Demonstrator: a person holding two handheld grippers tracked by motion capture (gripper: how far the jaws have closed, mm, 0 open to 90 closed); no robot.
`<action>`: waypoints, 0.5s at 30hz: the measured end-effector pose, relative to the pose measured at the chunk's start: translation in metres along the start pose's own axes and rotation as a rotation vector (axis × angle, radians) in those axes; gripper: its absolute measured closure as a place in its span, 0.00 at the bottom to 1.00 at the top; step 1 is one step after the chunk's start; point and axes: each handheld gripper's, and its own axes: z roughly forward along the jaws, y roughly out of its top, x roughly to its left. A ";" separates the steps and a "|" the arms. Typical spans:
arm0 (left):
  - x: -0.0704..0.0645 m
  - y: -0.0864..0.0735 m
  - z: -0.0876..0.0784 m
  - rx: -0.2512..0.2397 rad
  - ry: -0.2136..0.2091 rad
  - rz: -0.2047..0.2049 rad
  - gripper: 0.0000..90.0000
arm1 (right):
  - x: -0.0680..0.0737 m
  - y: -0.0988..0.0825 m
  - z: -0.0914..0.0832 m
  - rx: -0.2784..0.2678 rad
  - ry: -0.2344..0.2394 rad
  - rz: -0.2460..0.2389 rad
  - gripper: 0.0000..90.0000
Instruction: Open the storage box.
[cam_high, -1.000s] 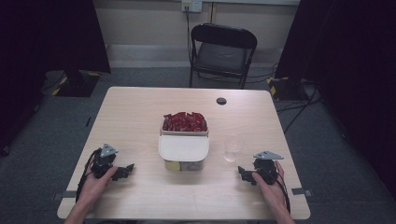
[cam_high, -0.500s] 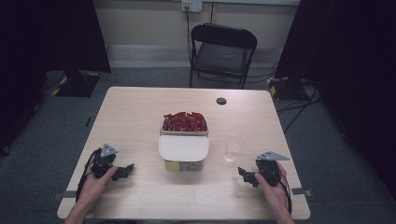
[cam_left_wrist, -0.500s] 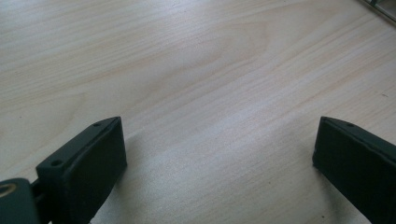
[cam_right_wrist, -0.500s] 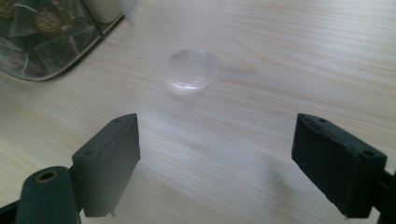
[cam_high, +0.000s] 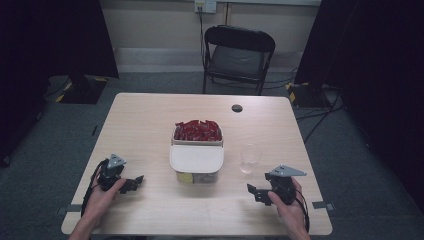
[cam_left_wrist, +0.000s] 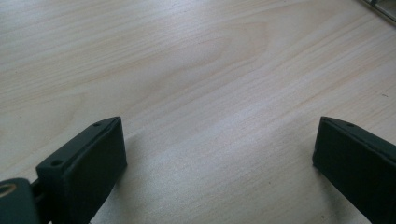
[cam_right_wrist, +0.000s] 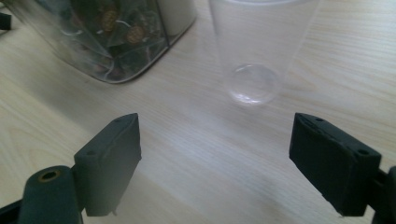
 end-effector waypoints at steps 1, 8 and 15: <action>0.000 0.000 0.000 0.000 0.000 0.000 0.02 | 0.003 0.000 0.000 0.000 0.009 -0.001 0.18; 0.000 0.000 0.000 0.000 0.000 0.000 0.03 | 0.019 0.004 0.002 -0.006 0.066 -0.022 0.18; -0.001 0.000 0.001 -0.009 -0.006 -0.023 0.02 | 0.024 0.005 0.003 -0.010 0.077 -0.027 0.19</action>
